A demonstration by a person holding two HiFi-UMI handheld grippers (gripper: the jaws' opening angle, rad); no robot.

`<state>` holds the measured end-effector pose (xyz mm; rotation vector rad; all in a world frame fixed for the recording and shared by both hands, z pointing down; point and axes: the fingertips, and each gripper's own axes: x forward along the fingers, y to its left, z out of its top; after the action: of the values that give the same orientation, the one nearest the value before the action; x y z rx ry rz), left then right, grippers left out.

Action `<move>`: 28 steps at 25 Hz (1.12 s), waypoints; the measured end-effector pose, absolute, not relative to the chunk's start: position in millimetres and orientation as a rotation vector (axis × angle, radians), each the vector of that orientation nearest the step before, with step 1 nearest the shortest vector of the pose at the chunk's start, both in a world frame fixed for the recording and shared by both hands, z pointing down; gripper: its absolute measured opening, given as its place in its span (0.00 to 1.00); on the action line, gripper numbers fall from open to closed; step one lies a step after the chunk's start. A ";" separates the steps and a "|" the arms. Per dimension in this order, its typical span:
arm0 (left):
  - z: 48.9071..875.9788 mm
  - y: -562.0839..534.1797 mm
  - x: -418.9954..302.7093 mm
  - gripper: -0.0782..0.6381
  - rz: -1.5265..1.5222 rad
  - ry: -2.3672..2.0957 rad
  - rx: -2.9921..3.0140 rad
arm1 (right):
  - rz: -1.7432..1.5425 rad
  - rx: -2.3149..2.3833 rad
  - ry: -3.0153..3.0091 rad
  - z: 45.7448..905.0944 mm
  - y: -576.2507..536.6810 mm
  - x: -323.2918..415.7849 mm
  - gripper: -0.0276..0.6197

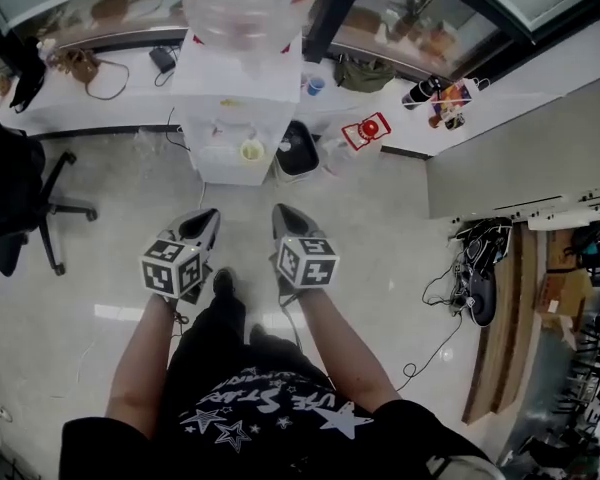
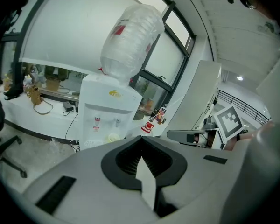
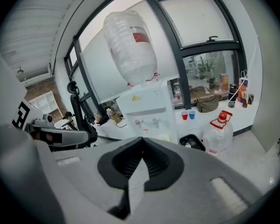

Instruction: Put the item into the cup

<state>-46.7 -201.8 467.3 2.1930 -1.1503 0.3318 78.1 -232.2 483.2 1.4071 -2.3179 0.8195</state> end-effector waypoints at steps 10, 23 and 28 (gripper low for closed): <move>435.1 -124.8 -26.7 0.12 0.276 -1.225 2.230 | 0.770 1.373 -2.431 441.9 -156.0 98.1 0.04; 384.3 -17.0 -7.0 0.12 0.257 -1.393 2.326 | 0.569 1.316 -2.565 383.7 -38.5 130.0 0.04; 356.7 13.2 -8.1 0.12 0.247 -1.546 2.393 | 0.549 1.296 -2.613 371.6 -11.5 126.0 0.04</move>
<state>-8.1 13.2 356.7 2.3934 -1.5455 0.2469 126.0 -11.5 371.6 1.2959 -2.6133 0.5489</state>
